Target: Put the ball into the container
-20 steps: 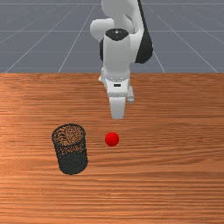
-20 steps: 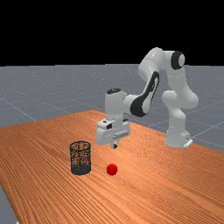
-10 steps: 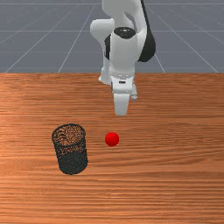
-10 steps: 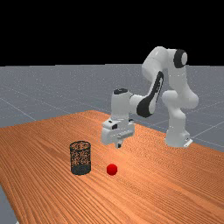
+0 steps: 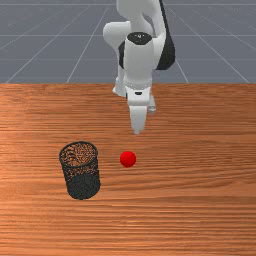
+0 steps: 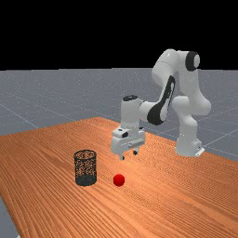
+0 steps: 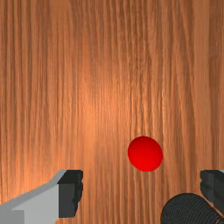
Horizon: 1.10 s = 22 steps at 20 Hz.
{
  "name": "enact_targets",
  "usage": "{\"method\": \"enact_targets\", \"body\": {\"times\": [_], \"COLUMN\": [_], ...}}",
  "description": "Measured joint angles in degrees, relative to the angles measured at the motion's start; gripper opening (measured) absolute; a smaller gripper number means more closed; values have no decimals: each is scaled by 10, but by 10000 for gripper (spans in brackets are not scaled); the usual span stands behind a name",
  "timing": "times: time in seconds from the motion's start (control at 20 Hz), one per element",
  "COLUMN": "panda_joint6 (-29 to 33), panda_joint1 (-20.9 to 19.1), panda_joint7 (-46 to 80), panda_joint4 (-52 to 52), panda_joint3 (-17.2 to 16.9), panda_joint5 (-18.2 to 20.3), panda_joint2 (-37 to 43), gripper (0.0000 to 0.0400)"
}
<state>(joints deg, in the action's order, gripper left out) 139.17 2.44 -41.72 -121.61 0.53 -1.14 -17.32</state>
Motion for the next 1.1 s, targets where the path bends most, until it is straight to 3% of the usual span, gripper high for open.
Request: {"method": "enact_targets", "body": {"times": [0.55,0.6,0.8,1.1], "panda_joint6": [-20,9,8,15], "panda_joint1": [-20,-13,5,-18], "panda_joint7": [-29,-7,20,-35], "panda_joint4": [-37,-54,-51,-66], "panda_joint3": [-8,-11,0,-1], "panda_joint5": [4,-11,-11,19], "panda_joint2": [29,37,35,45], "gripper": [400,400,400,400]}}
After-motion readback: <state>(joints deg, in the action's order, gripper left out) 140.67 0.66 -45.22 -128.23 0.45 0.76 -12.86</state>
